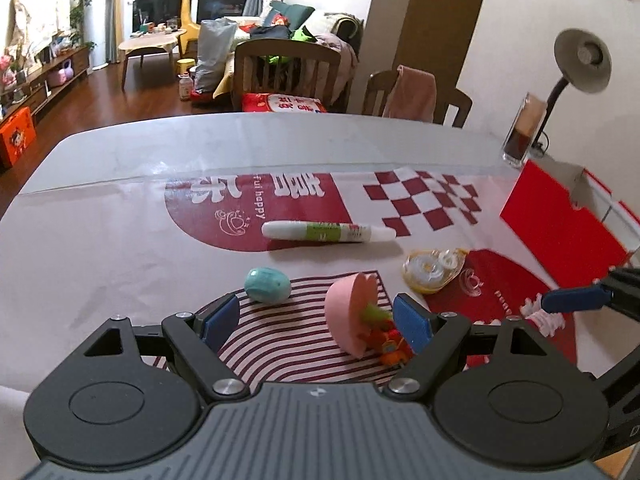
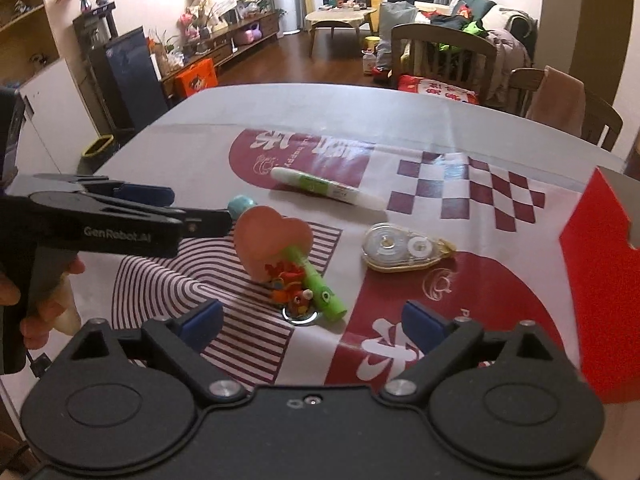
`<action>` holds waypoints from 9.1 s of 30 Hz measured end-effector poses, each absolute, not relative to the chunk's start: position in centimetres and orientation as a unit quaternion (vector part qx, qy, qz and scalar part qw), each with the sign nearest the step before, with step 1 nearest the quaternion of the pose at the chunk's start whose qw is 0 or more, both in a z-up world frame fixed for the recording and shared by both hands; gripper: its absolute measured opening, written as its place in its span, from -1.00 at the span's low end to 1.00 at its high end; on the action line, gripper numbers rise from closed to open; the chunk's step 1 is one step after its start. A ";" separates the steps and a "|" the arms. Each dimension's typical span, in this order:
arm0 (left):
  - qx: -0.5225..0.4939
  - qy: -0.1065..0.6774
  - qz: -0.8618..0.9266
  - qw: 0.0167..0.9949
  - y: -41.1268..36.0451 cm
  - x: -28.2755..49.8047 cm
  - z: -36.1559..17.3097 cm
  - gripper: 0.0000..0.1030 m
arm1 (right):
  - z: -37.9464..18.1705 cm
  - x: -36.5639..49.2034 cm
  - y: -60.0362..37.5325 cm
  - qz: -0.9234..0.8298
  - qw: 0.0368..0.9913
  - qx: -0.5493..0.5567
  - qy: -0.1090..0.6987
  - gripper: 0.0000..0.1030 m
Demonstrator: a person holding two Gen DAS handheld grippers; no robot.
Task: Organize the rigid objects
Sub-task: 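Move both tools back over the pink heart and rooster keychain, then grasp the pink heart dish with the left tool while the right tool grasps the red rooster keychain, then carry the pink heart and rooster keychain with both tools into the red shoebox, then open both tools to release the rooster keychain and pink heart in the box, then move both tools back over the remaining items on the table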
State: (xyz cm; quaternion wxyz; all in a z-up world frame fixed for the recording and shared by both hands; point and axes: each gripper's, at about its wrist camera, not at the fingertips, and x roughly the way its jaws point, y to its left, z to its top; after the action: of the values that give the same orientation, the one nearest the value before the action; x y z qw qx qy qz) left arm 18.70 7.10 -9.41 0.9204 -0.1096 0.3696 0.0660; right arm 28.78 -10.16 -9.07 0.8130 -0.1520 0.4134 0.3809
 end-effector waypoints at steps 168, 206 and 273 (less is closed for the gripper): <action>0.039 0.557 -0.108 0.822 -33.1 49.0 -10.5 -0.60 | -10.3 55.1 -40.7 0.196 0.826 -0.076 0.524 -0.32; -0.021 0.476 -0.121 0.871 -29.9 43.3 -4.1 -0.58 | -4.4 51.3 -41.2 0.220 0.847 -0.029 0.484 0.03; -0.131 0.330 0.153 0.922 10.5 18.7 -7.1 0.64 | -7.1 31.1 -10.3 0.383 0.814 -0.107 0.424 0.99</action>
State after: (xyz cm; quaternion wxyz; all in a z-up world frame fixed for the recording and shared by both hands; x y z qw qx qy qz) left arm 18.71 10.54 -7.11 0.9221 -0.1312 0.3303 0.1528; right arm 31.06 -10.30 -7.14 0.8136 -0.1075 0.4237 0.3834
